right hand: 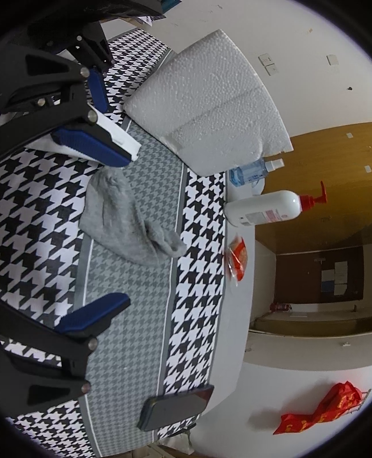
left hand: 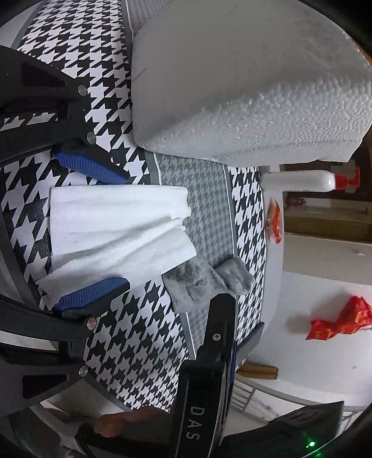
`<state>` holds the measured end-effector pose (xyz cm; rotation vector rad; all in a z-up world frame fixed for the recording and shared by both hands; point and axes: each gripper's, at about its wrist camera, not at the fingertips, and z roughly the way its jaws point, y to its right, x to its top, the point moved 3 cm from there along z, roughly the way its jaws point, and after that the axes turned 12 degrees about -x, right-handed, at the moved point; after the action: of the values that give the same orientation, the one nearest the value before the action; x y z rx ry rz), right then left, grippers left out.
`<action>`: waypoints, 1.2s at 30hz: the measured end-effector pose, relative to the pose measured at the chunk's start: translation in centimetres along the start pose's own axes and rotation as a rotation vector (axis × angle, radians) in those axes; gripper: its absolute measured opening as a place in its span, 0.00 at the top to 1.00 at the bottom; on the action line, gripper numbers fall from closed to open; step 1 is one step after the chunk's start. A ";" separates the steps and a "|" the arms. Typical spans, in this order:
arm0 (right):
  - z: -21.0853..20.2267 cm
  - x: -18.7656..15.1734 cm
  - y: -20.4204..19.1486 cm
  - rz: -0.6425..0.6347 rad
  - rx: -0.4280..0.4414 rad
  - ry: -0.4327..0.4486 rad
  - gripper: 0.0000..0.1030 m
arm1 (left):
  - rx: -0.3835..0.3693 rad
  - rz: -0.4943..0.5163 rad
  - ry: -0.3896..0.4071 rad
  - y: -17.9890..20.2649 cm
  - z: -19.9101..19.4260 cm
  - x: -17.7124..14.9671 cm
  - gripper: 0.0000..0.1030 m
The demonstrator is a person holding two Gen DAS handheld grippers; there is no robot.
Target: Organize soft objects
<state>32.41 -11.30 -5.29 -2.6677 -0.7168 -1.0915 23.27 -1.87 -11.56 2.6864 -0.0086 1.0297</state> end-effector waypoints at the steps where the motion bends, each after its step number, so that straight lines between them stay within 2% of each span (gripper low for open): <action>1: 0.2 0.0 0.0 -0.004 0.001 -0.005 0.11 | 0.002 -0.002 0.000 0.0 0.0 0.0 0.33; 5: 0.5 0.2 0.2 -0.001 0.012 -0.010 0.11 | 0.024 0.010 -0.002 0.1 0.2 0.0 0.33; 7: 0.6 0.3 0.3 -0.005 0.011 -0.012 0.11 | 0.043 0.023 -0.002 0.1 0.3 0.0 0.38; 9: 0.8 0.4 0.2 -0.011 0.010 -0.012 0.11 | 0.055 0.037 0.002 0.1 0.3 0.2 0.56; 11: 1.0 0.4 0.1 -0.022 0.008 -0.013 0.11 | 0.064 0.031 0.005 -0.1 0.4 0.5 0.69; 13: 1.1 0.4 0.0 -0.025 0.009 -0.017 0.11 | 0.050 0.027 0.009 -0.3 0.4 0.6 0.77; 14: 1.2 0.4 0.0 -0.025 0.012 -0.018 0.11 | 0.045 0.024 0.009 -0.4 0.4 0.7 0.86; 15: 1.3 0.5 0.0 -0.026 0.013 -0.020 0.11 | 0.039 0.017 0.010 -0.6 0.3 0.7 0.87; 36: 4.4 1.0 -1.7 -0.059 0.007 -0.088 0.11 | 0.022 0.005 0.114 -1.9 -4.8 -0.6 0.88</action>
<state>34.91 -8.05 -7.84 -2.7198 -0.8185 -0.9879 19.92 1.12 -9.01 2.6444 0.0188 1.1895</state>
